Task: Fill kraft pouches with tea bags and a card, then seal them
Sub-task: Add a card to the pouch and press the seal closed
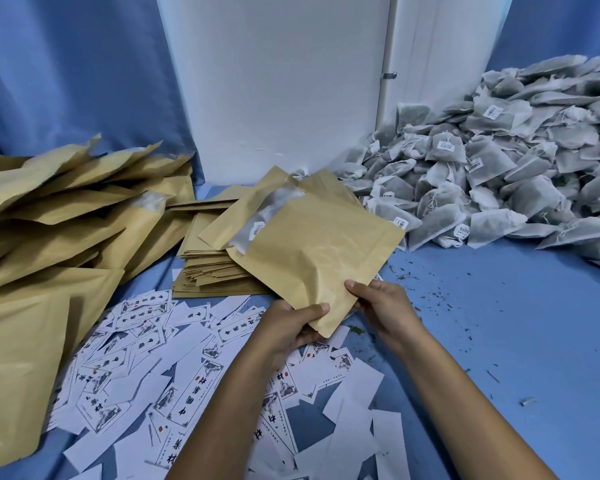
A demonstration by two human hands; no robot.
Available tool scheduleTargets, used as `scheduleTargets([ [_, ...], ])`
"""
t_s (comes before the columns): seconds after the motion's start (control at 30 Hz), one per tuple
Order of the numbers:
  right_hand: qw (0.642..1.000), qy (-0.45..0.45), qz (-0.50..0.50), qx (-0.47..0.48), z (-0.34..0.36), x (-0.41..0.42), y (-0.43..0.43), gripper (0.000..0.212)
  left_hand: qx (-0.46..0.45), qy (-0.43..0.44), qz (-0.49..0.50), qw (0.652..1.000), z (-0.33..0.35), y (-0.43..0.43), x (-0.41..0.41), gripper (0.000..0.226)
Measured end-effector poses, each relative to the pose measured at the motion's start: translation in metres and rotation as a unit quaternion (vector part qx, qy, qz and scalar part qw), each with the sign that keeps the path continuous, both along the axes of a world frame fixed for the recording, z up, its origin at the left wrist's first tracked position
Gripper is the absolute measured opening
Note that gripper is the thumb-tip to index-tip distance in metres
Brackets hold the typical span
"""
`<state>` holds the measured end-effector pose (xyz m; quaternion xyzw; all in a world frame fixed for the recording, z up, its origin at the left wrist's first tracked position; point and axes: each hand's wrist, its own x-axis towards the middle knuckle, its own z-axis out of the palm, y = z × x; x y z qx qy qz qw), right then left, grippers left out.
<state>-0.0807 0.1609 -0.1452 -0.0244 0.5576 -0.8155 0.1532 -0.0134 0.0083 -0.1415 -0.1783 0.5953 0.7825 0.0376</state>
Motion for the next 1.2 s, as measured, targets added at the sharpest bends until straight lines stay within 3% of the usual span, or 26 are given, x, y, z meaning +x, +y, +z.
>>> scheduleTargets([
  [0.17,1.000,0.016,-0.017,0.021,-0.002,0.001,0.001,0.010,-0.021,0.019,0.048,0.998,-0.002,0.007,-0.002,0.020],
  [0.27,0.999,-0.002,0.040,0.034,-0.001,0.005,-0.001,0.010,-0.048,0.024,0.066,0.996,-0.006,0.009,-0.003,0.014],
  [0.43,0.997,0.012,0.025,0.068,0.000,0.009,-0.005,0.024,-0.067,0.041,0.019,0.997,-0.008,0.008,-0.003,0.012],
  [0.53,0.997,0.009,0.049,0.057,-0.003,0.009,-0.005,0.009,-0.065,0.021,0.011,0.998,-0.007,0.006,-0.003,0.023],
  [0.63,0.993,0.016,0.085,0.077,-0.006,0.010,-0.007,0.008,-0.127,0.000,0.040,0.991,-0.010,0.008,-0.004,0.027],
  [0.73,0.992,0.039,0.060,0.101,-0.008,0.011,-0.008,0.008,-0.204,-0.029,0.064,0.976,-0.010,0.009,-0.002,0.024],
  [0.9,0.998,0.005,0.055,0.028,-0.009,0.013,-0.015,0.014,-0.161,-0.019,0.048,0.986,-0.004,0.003,-0.003,0.015],
  [1.0,0.996,-0.003,-0.074,-0.053,0.001,0.002,-0.005,0.017,-0.189,-0.032,0.000,0.981,0.001,-0.007,-0.001,0.019],
  [1.1,0.985,0.039,-0.166,-0.027,0.002,-0.003,0.005,0.012,-0.051,-0.027,-0.060,0.997,0.006,-0.013,0.000,0.032],
  [1.17,0.989,0.031,-0.142,-0.029,0.000,-0.003,0.005,0.012,0.017,-0.007,-0.046,0.999,0.005,-0.013,-0.001,0.030],
  [1.2,0.992,0.018,-0.116,-0.046,0.000,-0.003,0.004,0.012,0.003,0.002,-0.031,1.000,0.004,-0.011,-0.001,0.030],
])
